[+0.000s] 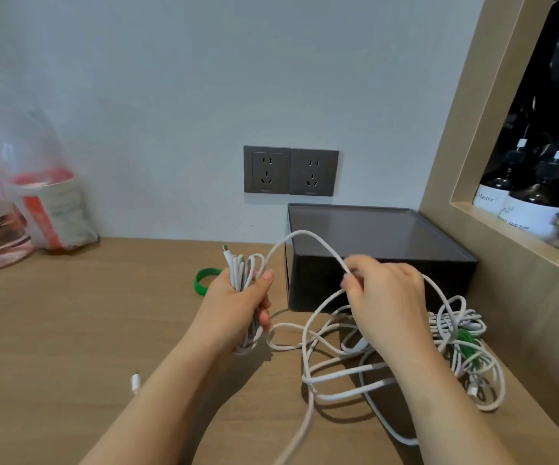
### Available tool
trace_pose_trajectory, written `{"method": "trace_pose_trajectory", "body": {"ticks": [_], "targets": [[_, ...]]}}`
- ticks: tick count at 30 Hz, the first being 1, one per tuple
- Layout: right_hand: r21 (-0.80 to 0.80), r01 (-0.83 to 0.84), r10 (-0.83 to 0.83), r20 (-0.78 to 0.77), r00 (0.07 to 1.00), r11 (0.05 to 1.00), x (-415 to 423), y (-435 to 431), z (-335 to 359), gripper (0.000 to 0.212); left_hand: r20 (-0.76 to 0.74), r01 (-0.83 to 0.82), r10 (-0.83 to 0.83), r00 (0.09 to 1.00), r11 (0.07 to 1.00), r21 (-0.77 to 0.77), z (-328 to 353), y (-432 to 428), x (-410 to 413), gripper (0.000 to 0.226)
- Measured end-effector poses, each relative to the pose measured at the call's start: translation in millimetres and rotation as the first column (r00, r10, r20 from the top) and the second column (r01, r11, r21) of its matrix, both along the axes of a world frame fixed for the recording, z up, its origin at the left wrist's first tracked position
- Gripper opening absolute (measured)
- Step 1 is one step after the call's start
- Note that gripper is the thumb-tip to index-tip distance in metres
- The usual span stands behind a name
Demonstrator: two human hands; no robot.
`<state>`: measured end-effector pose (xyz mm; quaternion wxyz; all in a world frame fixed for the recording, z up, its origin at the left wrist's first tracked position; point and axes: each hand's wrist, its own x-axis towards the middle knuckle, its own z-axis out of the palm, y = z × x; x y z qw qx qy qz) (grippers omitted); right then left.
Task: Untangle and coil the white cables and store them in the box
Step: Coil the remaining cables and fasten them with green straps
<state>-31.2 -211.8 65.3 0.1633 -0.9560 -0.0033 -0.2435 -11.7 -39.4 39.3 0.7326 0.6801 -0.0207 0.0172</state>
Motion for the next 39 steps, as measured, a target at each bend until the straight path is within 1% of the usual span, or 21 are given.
{"method": "trace_pose_trajectory", "body": {"ticks": [2, 4, 5, 7, 10, 12, 14, 17, 20, 21, 24, 25, 26, 28, 29, 30, 32, 34, 37, 38, 39], "targets": [[0.161, -0.067, 0.077, -0.052, 0.996, 0.985, 1, 2, -3, 0.033, -0.013, 0.008, -0.008, 1.000, 1.000, -0.004, 0, -2, 0, 0.020], [0.309, -0.136, 0.148, -0.015, 0.989, 0.941, 2, 4, -7, 0.032, -0.043, 0.017, -0.018, 0.999, 0.999, -0.035, 0, -2, 0, 0.022], [0.357, -0.160, 0.167, 0.011, 0.986, 0.920, 3, 6, -7, 0.032, -0.061, 0.022, -0.026, 0.998, 0.998, -0.065, 1, -2, -1, 0.023], [0.378, -0.194, 0.195, 0.035, 0.980, 0.905, 2, 8, -8, 0.032, -0.090, 0.021, -0.033, 0.995, 0.990, -0.138, 2, -3, -2, 0.024], [0.332, -0.251, 0.248, 0.051, 0.967, 0.909, -1, 15, -13, 0.031, -0.094, -0.021, 0.002, 0.996, 0.980, -0.200, 3, -5, -3, 0.023], [0.259, -0.280, 0.272, 0.063, 0.960, 0.925, -4, 20, -14, 0.029, -0.074, -0.058, 0.043, 0.996, 0.977, -0.203, 5, -6, -3, 0.024], [0.186, -0.314, 0.306, 0.072, 0.949, 0.931, -4, 24, -15, 0.029, -0.031, -0.092, 0.087, 0.996, 0.978, -0.185, 6, -5, -2, 0.026], [0.153, -0.389, 0.381, 0.081, 0.921, 0.908, -6, 29, -14, 0.029, 0.027, -0.122, 0.126, 0.992, 0.986, -0.111, 6, -3, -2, 0.026], [0.099, -0.456, 0.448, 0.092, 0.889, 0.885, -6, 35, -19, 0.025, 0.013, -0.139, 0.140, 0.990, 0.988, -0.066, 4, -7, -3, 0.034], [0.080, -0.469, 0.462, 0.093, 0.882, 0.879, -6, 37, -20, 0.025, 0.008, -0.143, 0.143, 0.990, 0.987, -0.067, 3, -7, -3, 0.040], [-0.019, -0.493, 0.491, 0.123, 0.862, 0.870, -5, 41, -23, 0.023, 0.036, -0.143, 0.146, 0.989, 0.986, -0.080, -1, -4, 1, 0.080], [-0.046, -0.492, 0.494, 0.123, 0.861, 0.869, -5, 43, -24, 0.021, 0.040, -0.165, 0.169, 0.985, 0.982, -0.088, -2, -4, 1, 0.078], [-0.067, -0.492, 0.497, 0.126, 0.858, 0.868, -5, 44, -24, 0.021, 0.030, -0.199, 0.204, 0.979, 0.974, -0.107, -2, -4, 1, 0.065], [-0.076, -0.524, 0.530, 0.096, 0.843, 0.848, -7, 47, -22, 0.023, -0.003, -0.274, 0.276, 0.961, 0.954, -0.126, 1, -8, -1, 0.025], [-0.061, -0.539, 0.542, 0.058, 0.839, 0.840, -8, 46, -20, 0.023, -0.018, -0.297, 0.298, 0.954, 0.942, -0.159, 4, -8, -1, 0.013], [-0.034, -0.550, 0.550, -0.003, 0.835, 0.835, -8, 45, -17, 0.022, -0.031, -0.303, 0.304, 0.952, 0.929, -0.213, 5, -7, 1, 0.011], [0.010, -0.548, 0.546, -0.116, 0.830, 0.836, -8, 36, -14, 0.017, -0.095, -0.318, 0.305, 0.948, 0.876, -0.363, 6, 1, 8, 0.019], [0.025, -0.514, 0.510, -0.174, 0.842, 0.857, -6, 27, -11, 0.013, -0.193, -0.324, 0.261, 0.946, 0.773, -0.545, 7, 10, 14, 0.026], [0.031, -0.444, 0.440, -0.218, 0.871, 0.895, -4, 19, -9, 0.005, -0.248, -0.247, 0.079, 0.966, 0.575, -0.780, 9, 13, 14, 0.029], [0.024, -0.412, 0.408, -0.214, 0.888, 0.911, -3, 17, -9, 0.001, -0.245, -0.219, 0.018, 0.969, 0.513, -0.830, 10, 11, 13, 0.029], [0.029, -0.376, 0.375, -0.195, 0.906, 0.926, -2, 15, -9, 0.003, -0.237, -0.195, -0.036, 0.971, 0.460, -0.866, 11, 10, 12, 0.030]]}}
